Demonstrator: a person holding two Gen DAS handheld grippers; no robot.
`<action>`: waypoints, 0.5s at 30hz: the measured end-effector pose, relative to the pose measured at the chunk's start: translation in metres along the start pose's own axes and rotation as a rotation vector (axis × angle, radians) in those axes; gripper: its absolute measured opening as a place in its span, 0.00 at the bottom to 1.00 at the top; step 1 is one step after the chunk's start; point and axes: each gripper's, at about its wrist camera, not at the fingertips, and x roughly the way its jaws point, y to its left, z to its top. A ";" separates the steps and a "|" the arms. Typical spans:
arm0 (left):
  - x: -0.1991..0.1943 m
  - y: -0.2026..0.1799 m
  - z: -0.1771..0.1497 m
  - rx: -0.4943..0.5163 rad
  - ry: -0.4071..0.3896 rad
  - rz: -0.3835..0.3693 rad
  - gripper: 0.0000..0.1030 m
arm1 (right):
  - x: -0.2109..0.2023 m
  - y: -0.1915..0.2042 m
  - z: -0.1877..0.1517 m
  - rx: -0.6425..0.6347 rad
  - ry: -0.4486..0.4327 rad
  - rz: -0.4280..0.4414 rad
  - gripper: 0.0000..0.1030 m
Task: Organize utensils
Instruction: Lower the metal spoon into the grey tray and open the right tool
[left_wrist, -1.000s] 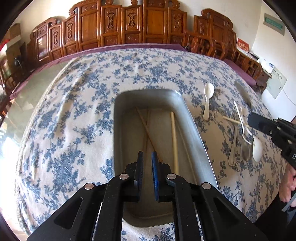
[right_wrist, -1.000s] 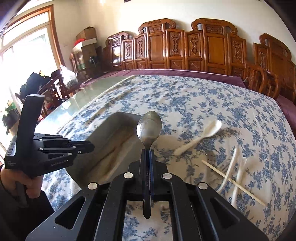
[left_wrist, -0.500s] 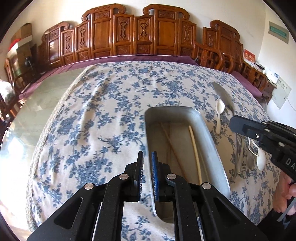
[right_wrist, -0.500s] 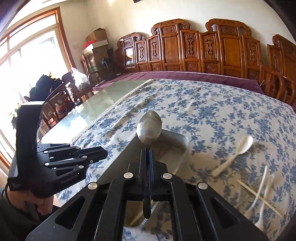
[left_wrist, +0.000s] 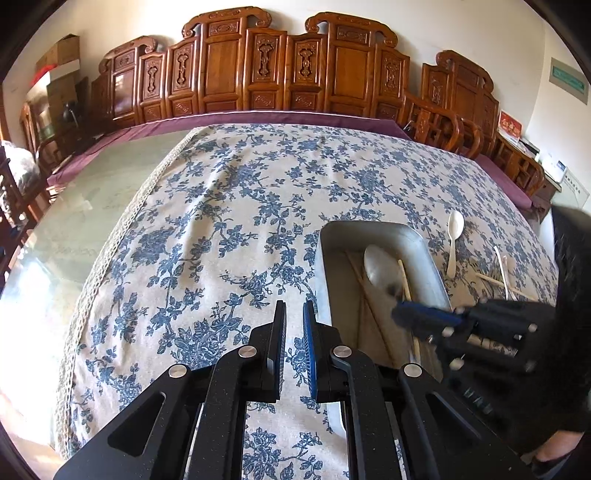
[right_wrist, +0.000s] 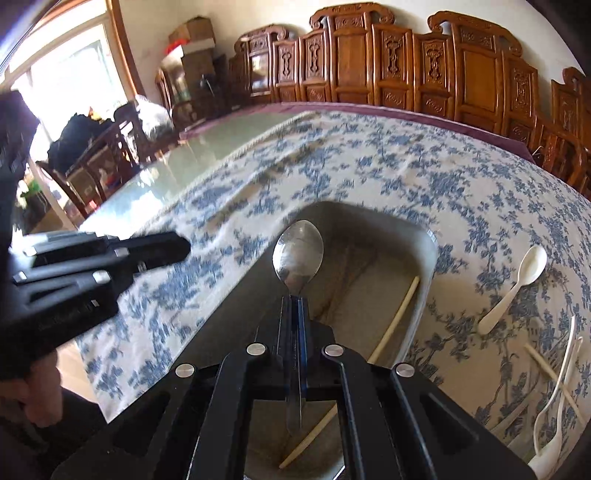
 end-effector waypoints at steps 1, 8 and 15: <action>0.000 0.000 0.000 -0.003 0.000 -0.001 0.08 | 0.002 0.001 -0.003 -0.001 0.010 -0.004 0.04; 0.000 0.000 0.000 -0.010 0.003 -0.003 0.08 | 0.007 -0.002 -0.009 0.009 0.037 -0.003 0.04; 0.000 -0.002 0.000 -0.003 0.005 -0.008 0.08 | 0.006 -0.006 -0.009 0.022 0.036 -0.001 0.06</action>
